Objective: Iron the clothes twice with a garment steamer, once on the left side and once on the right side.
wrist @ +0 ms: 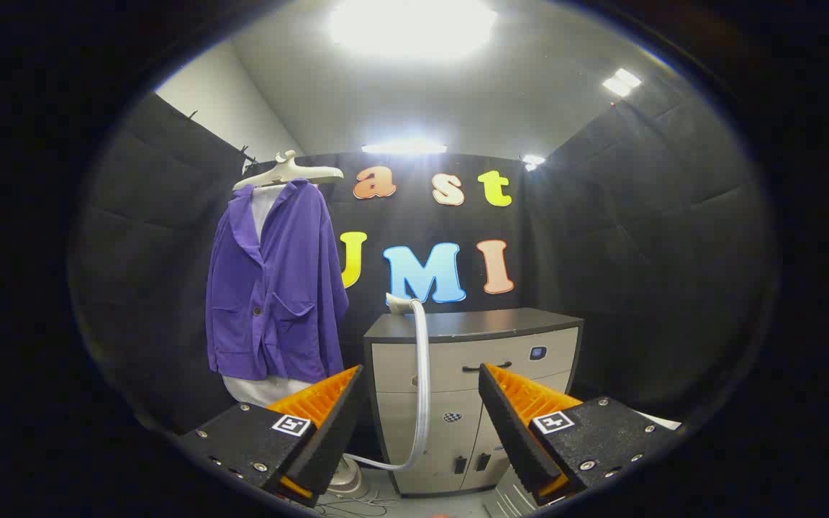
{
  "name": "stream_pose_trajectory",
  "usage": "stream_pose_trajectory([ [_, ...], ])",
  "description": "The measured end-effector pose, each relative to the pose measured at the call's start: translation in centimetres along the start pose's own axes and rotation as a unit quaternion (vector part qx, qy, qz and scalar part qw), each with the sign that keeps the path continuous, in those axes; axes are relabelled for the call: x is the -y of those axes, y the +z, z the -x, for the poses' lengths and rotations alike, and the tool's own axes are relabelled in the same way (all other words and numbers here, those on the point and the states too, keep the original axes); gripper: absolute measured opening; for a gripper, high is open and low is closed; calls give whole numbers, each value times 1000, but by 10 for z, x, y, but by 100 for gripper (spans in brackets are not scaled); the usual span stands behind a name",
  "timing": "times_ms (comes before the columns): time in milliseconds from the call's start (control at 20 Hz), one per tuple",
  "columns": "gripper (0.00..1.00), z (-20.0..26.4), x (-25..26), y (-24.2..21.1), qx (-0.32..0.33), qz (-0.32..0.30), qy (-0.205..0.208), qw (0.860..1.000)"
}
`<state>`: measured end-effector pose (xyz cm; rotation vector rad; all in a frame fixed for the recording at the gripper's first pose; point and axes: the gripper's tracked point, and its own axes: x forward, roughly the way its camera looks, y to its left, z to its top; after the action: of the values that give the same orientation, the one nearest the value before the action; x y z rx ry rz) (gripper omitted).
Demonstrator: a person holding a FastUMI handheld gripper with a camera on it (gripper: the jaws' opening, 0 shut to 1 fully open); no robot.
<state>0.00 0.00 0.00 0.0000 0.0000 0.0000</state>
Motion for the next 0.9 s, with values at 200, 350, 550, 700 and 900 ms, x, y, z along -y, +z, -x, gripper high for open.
stream_pose_trajectory([
  [200,95,-1,-1,2,1,0,0,1000],
  [350,95,-2,-2,8,8,1,-1,1000],
  [550,95,-4,-4,12,13,1,-1,1000],
  [700,95,-4,-7,13,12,2,-1,1000],
  [900,95,-4,-13,18,16,9,1,1000],
])
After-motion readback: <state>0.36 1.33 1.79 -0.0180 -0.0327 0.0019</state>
